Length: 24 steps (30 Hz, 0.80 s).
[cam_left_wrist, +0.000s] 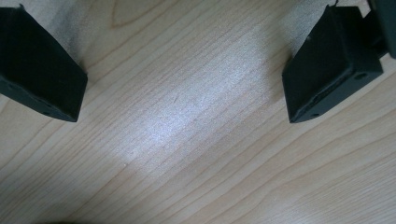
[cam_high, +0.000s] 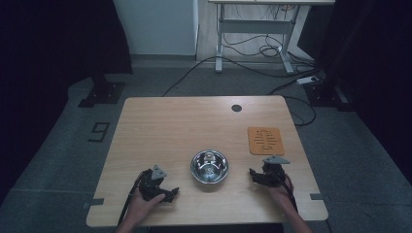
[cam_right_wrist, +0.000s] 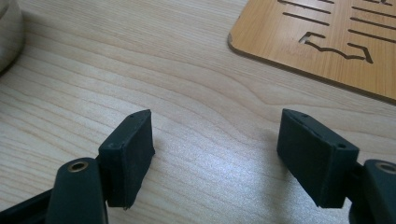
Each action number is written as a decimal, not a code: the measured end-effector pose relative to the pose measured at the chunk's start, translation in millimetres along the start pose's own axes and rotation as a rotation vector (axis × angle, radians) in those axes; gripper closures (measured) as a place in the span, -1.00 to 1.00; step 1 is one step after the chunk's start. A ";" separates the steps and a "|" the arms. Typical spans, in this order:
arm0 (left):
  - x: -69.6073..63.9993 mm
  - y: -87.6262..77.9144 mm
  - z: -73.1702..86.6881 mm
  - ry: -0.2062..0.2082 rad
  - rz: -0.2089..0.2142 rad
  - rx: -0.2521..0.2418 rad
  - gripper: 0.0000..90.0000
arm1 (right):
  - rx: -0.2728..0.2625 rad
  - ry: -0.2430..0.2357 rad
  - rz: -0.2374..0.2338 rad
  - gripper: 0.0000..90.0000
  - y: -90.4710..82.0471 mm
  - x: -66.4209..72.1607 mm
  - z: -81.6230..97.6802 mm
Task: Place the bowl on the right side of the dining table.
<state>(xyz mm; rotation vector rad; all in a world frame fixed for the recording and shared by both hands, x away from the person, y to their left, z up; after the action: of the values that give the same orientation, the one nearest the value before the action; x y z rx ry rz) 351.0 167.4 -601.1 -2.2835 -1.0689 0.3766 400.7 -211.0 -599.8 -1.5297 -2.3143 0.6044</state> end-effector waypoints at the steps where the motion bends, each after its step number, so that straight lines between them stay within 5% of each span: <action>1: 0.0 0.1 -0.1 0.000 0.000 0.000 -1.00 | 0.001 -0.001 -0.001 -0.41 0.1 -0.1 0.0; 24: 0.4 2.9 -2.2 0.009 0.007 0.001 -1.00 | 0.002 -0.004 0.007 -0.42 -2.0 -2.0 1.4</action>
<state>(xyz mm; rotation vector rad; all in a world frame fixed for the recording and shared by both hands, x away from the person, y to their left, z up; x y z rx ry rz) 354.1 165.4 -601.1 -2.2862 -1.0568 0.3692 399.2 -213.8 -600.1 -1.5371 -2.3118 0.6121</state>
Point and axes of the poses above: each handheld gripper's, and its own axes: y roughly forward along the jaws, z roughly out of its underside, x roughly to its left, the point moved 7 cm from there along y, roughly forward along the jaws, and after that the axes turned 11 degrees about -x, right-handed, at the moved point
